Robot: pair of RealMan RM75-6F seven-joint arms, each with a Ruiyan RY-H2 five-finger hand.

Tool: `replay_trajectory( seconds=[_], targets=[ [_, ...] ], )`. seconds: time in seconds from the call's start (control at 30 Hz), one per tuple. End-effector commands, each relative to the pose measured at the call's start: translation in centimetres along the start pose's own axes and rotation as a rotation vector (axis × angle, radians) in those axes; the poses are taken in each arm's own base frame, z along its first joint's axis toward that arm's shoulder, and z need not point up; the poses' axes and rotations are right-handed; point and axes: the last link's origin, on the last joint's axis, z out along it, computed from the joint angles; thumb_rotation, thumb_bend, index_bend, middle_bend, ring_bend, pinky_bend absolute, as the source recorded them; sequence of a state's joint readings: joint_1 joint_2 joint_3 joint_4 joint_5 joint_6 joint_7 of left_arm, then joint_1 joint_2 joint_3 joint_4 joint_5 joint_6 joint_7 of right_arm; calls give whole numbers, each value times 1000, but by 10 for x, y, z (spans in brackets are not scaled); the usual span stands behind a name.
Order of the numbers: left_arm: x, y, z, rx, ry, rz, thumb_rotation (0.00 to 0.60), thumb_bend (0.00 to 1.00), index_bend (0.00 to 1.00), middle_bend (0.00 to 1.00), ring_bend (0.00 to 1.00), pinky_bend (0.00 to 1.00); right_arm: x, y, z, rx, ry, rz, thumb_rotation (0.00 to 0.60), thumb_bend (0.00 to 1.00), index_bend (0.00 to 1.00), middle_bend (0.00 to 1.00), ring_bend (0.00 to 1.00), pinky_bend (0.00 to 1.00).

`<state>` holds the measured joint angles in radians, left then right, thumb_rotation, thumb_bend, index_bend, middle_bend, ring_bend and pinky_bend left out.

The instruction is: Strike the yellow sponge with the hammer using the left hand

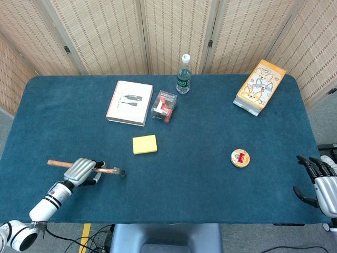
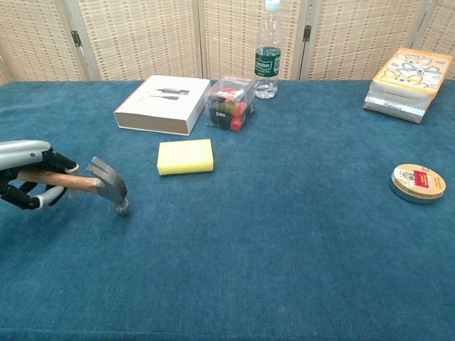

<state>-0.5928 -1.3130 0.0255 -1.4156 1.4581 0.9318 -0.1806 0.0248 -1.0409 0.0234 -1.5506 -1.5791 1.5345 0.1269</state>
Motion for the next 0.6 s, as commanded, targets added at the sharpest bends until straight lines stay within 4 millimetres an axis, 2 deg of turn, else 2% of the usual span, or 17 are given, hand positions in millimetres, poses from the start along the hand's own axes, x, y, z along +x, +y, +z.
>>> replay_trajectory(
  seconds=[0.03,0.1,0.2,0.4,0.6],
  targets=[
    [6,-3,-4,27,29,-12,579,444,72,214,75,313,0,0,0,-1,0,-1,600,200,119,266,141,196],
    [10,-6,-8,40,62,-24,579,359,3,110,6,249,1,0,0,-1,2,0,600,200,120,266,141,196],
    [16,-11,-16,64,118,-47,565,328,0,63,0,235,0,0,1,1,1,-1,600,200,119,266,141,196],
    [23,-22,-48,171,264,-78,600,328,0,60,0,234,0,-1,3,12,-10,-10,600,201,120,266,141,196],
    [21,-33,-96,308,385,-39,600,328,56,67,0,234,0,-3,5,33,-10,-10,600,201,120,266,141,196]
  ],
)
